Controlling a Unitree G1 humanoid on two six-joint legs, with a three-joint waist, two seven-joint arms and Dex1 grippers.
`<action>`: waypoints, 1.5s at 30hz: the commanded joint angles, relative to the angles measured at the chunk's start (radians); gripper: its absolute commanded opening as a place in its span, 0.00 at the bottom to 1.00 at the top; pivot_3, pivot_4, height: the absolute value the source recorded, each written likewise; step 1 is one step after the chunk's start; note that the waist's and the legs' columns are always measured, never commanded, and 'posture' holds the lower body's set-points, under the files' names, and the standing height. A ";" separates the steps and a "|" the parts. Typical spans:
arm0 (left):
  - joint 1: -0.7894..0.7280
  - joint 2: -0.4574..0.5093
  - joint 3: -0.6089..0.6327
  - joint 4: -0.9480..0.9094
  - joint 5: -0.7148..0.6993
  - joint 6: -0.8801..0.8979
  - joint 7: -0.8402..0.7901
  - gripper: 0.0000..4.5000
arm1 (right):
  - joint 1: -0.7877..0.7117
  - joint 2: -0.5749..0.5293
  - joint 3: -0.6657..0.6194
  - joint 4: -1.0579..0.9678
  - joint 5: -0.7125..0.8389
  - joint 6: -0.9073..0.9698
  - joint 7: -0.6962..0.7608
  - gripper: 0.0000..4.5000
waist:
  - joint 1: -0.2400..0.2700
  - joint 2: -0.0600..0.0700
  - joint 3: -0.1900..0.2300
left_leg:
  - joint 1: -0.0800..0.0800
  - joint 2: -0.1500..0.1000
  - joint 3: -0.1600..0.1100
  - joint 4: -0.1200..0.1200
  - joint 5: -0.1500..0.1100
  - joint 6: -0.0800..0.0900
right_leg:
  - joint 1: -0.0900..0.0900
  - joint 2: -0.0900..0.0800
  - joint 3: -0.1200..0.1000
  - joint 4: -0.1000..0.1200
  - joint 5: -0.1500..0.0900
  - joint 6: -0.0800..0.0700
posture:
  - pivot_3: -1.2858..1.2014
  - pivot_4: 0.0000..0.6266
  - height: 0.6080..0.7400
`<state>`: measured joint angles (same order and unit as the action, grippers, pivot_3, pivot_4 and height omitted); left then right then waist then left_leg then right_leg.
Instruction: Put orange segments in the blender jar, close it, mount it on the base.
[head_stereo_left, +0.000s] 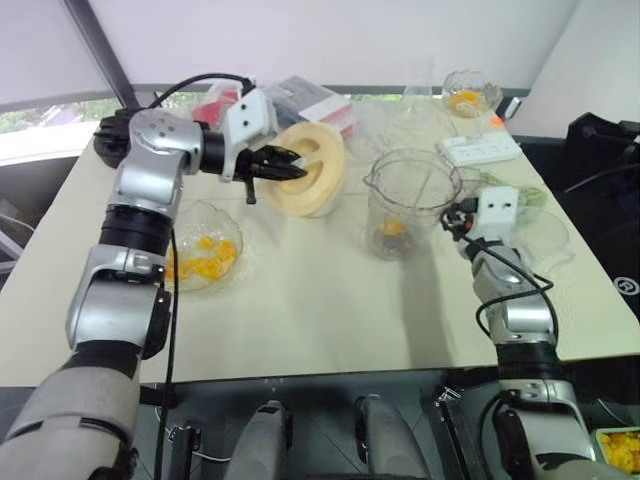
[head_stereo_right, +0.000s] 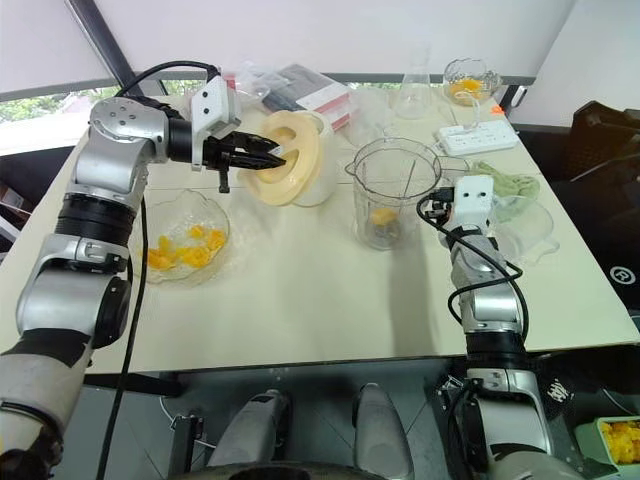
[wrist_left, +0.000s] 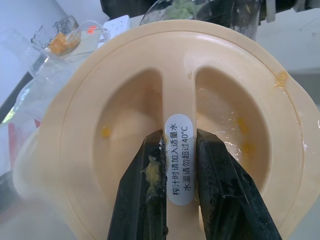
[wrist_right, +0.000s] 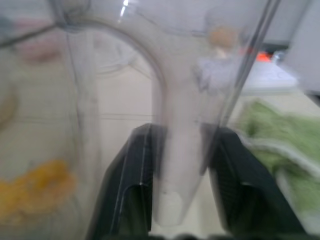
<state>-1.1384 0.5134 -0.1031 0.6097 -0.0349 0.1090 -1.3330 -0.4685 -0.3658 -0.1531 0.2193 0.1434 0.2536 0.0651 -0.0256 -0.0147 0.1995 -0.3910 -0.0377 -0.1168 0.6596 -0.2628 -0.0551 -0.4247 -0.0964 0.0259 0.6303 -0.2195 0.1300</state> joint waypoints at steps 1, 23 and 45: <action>-0.016 0.014 0.012 -0.034 -0.030 0.000 0.000 0.06 | 0.000 -0.003 -0.024 -0.021 -0.010 -0.009 -0.004 0.36 | 0.000 0.000 0.000 | 0.000 0.000 0.000 0.000 0.000 0.000 | 0.000 0.000 0.000 0.000 0.000 0.000 | 0.52 0.24 1.00; -0.543 -0.200 -0.062 0.646 0.090 -0.224 -0.136 0.06 | 0.066 0.140 0.010 -0.207 -0.021 0.076 -0.045 0.36 | -0.044 0.000 0.000 | 0.002 0.000 0.001 -0.006 0.000 0.000 | -0.001 0.000 0.000 0.000 0.000 0.000 | 0.52 0.24 1.00; -0.597 -0.372 -0.076 0.747 0.279 -0.232 0.085 0.06 | 0.141 0.199 0.041 -0.465 0.062 0.251 0.032 0.36 | -0.044 0.000 0.000 | 0.002 0.000 0.001 -0.009 0.000 0.000 | -0.003 0.000 0.001 0.000 -0.001 0.001 | 0.52 0.24 1.00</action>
<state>-1.6895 0.1490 -0.2109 1.3722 0.2592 -0.1074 -1.2409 -0.3218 -0.1779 -0.1534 -0.1954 0.1795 0.5119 0.0552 -0.0695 -0.0146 0.1998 -0.3889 -0.0376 -0.1162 0.6506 -0.2627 -0.0547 -0.4276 -0.0962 0.0266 0.6303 -0.2201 0.1309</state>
